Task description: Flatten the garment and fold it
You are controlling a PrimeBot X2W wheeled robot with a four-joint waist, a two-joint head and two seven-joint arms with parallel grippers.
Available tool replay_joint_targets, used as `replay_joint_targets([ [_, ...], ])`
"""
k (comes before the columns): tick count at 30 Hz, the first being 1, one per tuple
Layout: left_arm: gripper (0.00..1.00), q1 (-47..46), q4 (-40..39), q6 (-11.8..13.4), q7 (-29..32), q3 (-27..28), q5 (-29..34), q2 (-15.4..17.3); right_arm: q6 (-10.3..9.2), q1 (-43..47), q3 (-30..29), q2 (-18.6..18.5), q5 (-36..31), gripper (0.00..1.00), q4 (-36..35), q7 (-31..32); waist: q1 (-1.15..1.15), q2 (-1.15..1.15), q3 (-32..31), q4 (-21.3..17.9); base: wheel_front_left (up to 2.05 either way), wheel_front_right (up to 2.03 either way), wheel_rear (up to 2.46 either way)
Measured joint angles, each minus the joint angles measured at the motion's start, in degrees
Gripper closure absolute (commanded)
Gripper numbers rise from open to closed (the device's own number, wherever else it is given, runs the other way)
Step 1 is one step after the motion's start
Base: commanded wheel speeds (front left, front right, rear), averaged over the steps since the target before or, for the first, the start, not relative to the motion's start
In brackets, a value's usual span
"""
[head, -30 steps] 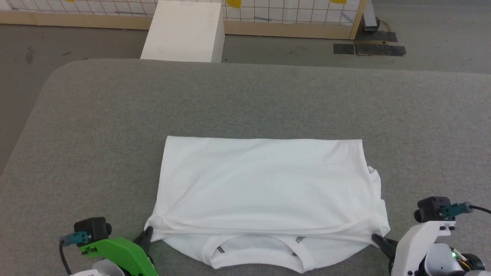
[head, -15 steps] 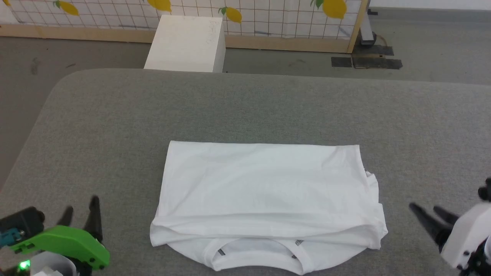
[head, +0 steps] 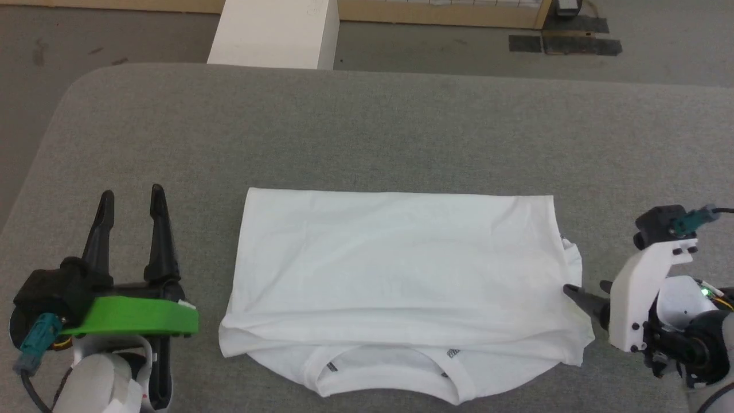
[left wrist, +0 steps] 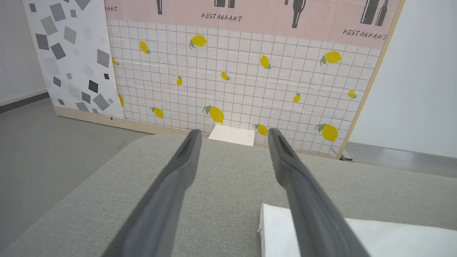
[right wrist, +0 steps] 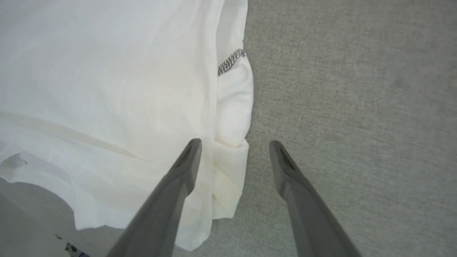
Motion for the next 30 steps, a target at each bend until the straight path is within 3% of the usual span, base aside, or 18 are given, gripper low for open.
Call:
replay_joint_targets([
  [7, 0.00, -0.9, -0.6, -3.3, -0.2, 2.8, 5.0, -5.2, 0.00, -2.7, 4.6, 0.0, 1.8, 0.00, 5.1, -1.6, 0.00, 0.00, 3.2, 1.2, 0.00, 0.00, 0.00],
  [17, 0.00, -0.9, 1.3, -7.6, -0.2, 6.2, 7.8, -9.2, -0.01, -6.9, 11.0, 0.3, 4.6, 0.00, 8.8, -4.6, 0.00, 0.00, 4.5, 1.7, 0.00, 0.00, 0.00],
  [18, 0.00, -0.9, 1.4, -7.8, -0.2, 6.3, 8.0, -9.4, -0.01, -7.1, 11.4, 0.1, 4.7, 0.66, 9.1, -4.6, 0.00, 0.00, 4.5, 1.7, 0.00, 0.00, 0.00],
  [19, 0.00, -0.9, 1.5, -8.0, -0.2, 6.5, 8.2, -9.7, -0.01, -7.3, 11.5, -0.1, 4.8, 0.95, 9.3, -4.6, 0.00, 0.00, 4.4, 1.6, 0.00, 0.00, 0.00],
  [20, 0.00, -0.9, 1.6, -8.4, -0.2, 6.8, 8.4, -10.1, -0.01, -7.5, 11.4, -0.2, 5.0, 1.00, 9.9, -5.2, 0.00, 0.00, 4.3, 1.5, 0.00, 0.00, 0.00],
  [26, 0.00, -0.7, 2.5, -9.8, -0.2, 8.2, 9.3, -11.3, 0.07, -7.7, 9.0, -1.6, 5.8, 1.00, 12.0, -5.5, 0.00, 0.00, 3.4, 1.0, 0.00, 0.00, 0.00],
  [30, 0.00, -0.5, 2.7, -10.4, -0.2, 8.8, 9.7, -11.9, 0.05, -7.1, 3.4, -4.9, 5.1, 1.00, 13.0, -4.9, 0.00, 0.00, 2.8, 0.5, 0.00, 0.00, 0.00],
])
